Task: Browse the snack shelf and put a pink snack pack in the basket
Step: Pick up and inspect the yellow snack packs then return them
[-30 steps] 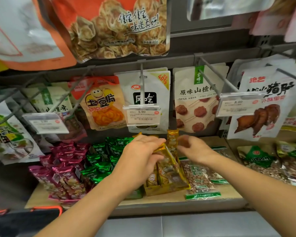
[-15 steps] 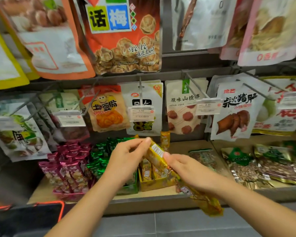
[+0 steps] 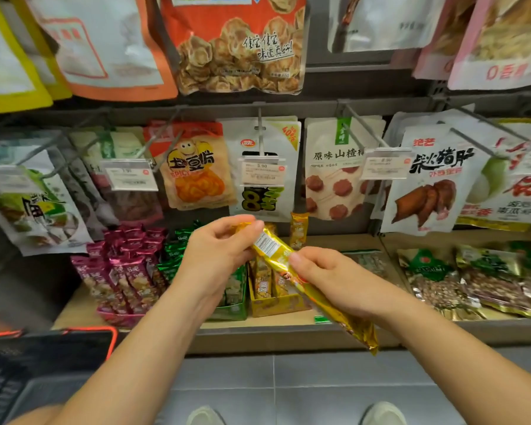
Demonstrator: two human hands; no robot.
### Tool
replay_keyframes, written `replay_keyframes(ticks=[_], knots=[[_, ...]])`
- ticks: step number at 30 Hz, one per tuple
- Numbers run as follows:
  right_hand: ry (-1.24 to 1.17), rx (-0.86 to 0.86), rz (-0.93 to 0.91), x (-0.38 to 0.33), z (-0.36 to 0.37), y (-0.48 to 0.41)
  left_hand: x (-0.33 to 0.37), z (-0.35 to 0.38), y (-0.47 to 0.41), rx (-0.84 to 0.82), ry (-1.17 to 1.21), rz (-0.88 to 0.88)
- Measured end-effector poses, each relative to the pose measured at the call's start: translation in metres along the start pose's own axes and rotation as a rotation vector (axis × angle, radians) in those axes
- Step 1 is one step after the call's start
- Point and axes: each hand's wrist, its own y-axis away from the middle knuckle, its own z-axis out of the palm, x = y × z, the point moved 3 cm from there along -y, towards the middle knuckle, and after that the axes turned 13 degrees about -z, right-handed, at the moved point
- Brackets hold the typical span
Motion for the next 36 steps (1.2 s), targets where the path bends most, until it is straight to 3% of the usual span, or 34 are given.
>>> replay_keyframes(ticks=[8,15,20,26,31,34,36], knots=[[-0.037,-0.022,0.0,-0.005,0.014,0.001,-0.017,0.004,0.008,-0.063,0.057,-0.102],[-0.106,-0.246,0.102,-0.007,0.004,0.005,-0.012,-0.016,0.004,0.057,0.215,-0.065],[-0.115,-0.142,0.142,0.0,0.007,0.009,-0.021,-0.023,-0.002,0.117,0.343,-0.189],[-0.198,-0.051,0.156,-0.002,0.032,0.0,-0.038,-0.006,0.005,-0.066,0.265,-0.263],[-0.357,-0.056,0.227,-0.003,0.044,-0.003,-0.05,0.004,0.011,-0.096,0.091,-0.304],[-0.255,-0.068,0.152,0.003,0.038,-0.01,-0.047,0.004,0.012,-0.139,-0.069,-0.301],[-0.298,0.043,0.116,0.003,0.029,-0.016,-0.048,0.007,0.015,-0.228,-0.196,-0.307]])
